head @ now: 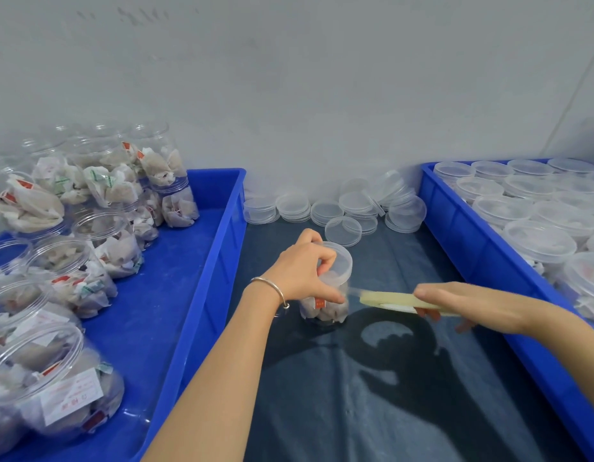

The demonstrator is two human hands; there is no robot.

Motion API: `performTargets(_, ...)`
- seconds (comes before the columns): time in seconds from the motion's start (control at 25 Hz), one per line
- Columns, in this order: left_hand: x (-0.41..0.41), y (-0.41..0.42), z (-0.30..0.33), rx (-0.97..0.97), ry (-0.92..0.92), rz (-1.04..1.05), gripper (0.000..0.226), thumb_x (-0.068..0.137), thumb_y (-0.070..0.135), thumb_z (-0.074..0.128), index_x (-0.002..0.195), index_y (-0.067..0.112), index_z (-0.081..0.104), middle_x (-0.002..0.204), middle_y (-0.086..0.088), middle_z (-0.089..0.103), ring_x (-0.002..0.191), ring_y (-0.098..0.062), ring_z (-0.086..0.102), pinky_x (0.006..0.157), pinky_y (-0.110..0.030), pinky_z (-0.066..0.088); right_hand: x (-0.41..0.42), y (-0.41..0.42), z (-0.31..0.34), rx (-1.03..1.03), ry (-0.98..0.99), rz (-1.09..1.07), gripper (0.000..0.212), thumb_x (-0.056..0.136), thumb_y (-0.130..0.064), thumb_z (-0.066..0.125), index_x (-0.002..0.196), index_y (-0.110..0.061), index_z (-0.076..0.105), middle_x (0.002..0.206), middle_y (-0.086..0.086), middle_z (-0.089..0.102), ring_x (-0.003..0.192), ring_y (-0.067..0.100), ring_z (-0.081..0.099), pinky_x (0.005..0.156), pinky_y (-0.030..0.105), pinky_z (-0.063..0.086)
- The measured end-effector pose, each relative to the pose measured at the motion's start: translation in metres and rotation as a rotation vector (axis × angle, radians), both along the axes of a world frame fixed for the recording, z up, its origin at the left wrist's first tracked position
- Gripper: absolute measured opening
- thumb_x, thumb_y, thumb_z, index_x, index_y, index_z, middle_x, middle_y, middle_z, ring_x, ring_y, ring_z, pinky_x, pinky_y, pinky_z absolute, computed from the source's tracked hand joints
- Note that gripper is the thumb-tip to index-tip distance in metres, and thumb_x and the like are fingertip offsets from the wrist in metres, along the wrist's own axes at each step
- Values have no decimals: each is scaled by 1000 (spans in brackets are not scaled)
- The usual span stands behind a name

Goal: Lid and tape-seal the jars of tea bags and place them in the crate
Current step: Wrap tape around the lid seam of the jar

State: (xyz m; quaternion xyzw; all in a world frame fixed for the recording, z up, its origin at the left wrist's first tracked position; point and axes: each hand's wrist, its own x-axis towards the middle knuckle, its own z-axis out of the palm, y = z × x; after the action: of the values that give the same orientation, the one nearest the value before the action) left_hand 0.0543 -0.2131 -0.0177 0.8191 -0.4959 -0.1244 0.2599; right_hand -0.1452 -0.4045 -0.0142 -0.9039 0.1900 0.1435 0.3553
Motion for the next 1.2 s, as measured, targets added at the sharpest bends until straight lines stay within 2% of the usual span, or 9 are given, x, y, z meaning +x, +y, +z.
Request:
performTargets(0.12, 1, 1, -1, -5, 26, -12, 55, 61, 28, 87, 59, 19, 33, 121, 4, 39, 106, -21, 52, 71, -25, 36, 3, -2, 14, -307, -109, -6, 44, 91, -62, 26, 75, -27, 49, 79, -13, 53, 80, 7, 52, 76, 30, 44)
performTargets(0.24, 2, 3, -1, -10, 37, -41, 55, 60, 28, 88, 58, 19, 33, 123, 6, 39, 109, -19, 51, 80, -29, 39, 20, 8, 16, -656, -111, -37, 43, 93, -57, 21, 83, -24, 47, 91, -12, 49, 88, 10, 46, 65, 31, 41)
performTargets(0.4, 6, 7, 0, 4, 61, -83, 55, 60, 25, 89, 60, 18, 34, 127, 10, 36, 111, -15, 48, 86, -31, 41, 43, 16, 2, -769, -179, -150, 42, 96, -56, 22, 88, -19, 41, 97, -11, 43, 94, 11, 40, 58, 30, 36)
performTargets(0.6, 10, 8, 0, 15, 98, -118, 55, 61, 20, 89, 60, 17, 34, 132, 11, 34, 112, -7, 43, 76, -19, 36, 61, 20, -13, -1011, -279, -200, 48, 94, -57, 21, 97, -16, 45, 99, -6, 47, 104, 17, 45, 60, 31, 35)
performTargets(0.72, 10, 8, 0, 18, 116, -128, 54, 61, 19, 89, 61, 16, 34, 133, 12, 34, 111, -7, 44, 74, -13, 35, 70, 23, -19, -1040, -295, -222, 50, 95, -56, 20, 99, -14, 47, 101, -3, 49, 101, 17, 45, 61, 31, 36)
performTargets(0.88, 11, 12, 4, 30, 130, -130, 51, 60, 17, 88, 63, 14, 38, 139, 16, 35, 115, -6, 42, 83, -23, 35, 85, 31, -20, -992, -386, -224, 49, 96, -54, 28, 101, -10, 49, 102, 3, 51, 101, 23, 47, 66, 38, 40)
performTargets(1.04, 6, 10, 18, 189, -32, -149, 50, 62, 13, 85, 63, 15, 35, 154, 11, 27, 119, -19, 43, 84, -28, 36, 103, 40, -23, -852, -305, -136, 47, 97, -53, 26, 106, -12, 46, 111, 1, 48, 111, 20, 42, 76, 42, 47)
performTargets(1.12, -1, 4, 23, 327, -114, -132, 50, 67, 28, 83, 64, 15, 35, 155, 8, 23, 104, -23, 47, 71, -33, 41, 106, 43, -25, -760, -290, -144, 45, 98, -51, 26, 107, -11, 45, 116, 2, 46, 114, 20, 39, 79, 45, 47)
performTargets(1.2, -15, -9, 23, 398, -165, -59, 54, 73, 59, 70, 65, 14, 42, 148, 1, 33, 94, -21, 48, 66, -34, 35, 106, 45, -25, -709, -276, -161, 41, 99, -48, 26, 105, -12, 44, 116, 2, 44, 114, 21, 38, 81, 46, 46)
